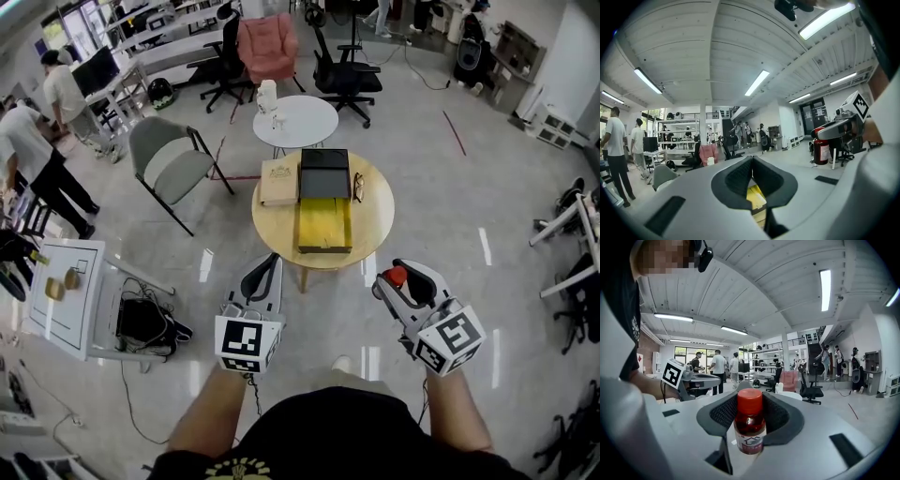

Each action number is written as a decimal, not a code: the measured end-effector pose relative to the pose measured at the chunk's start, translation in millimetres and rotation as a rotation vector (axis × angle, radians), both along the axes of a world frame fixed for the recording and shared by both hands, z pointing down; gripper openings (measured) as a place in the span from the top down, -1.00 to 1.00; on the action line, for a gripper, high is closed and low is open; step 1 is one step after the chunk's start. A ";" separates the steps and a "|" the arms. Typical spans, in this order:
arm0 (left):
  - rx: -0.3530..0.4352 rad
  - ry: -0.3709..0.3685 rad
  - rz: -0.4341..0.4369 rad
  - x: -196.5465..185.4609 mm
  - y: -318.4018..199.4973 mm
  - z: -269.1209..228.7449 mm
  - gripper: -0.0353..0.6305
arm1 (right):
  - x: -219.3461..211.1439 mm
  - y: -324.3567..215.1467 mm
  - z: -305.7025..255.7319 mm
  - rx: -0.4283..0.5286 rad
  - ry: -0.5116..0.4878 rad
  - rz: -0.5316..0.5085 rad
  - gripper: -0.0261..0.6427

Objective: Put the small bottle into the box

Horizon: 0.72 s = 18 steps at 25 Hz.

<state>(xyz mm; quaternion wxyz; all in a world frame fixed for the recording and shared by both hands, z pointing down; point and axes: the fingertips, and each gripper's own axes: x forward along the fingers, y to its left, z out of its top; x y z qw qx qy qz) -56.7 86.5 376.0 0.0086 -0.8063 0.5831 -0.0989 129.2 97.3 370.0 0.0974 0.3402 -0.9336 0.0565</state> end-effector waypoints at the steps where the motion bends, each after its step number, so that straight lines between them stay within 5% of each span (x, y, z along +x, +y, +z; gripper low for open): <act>1: 0.007 -0.003 -0.003 6.1 -3.5 -3.1 0.83 | 5.3 -3.1 0.2 0.001 -0.002 -0.003 0.42; 12: 0.024 -0.040 -0.070 42.9 -18.8 -19.4 0.83 | 53.6 -41.9 -4.9 0.013 -0.045 -0.048 0.42; 18: -0.029 -0.036 -0.121 43.4 -17.5 -10.5 0.83 | 72.3 -51.4 -3.4 0.002 -0.097 -0.041 0.42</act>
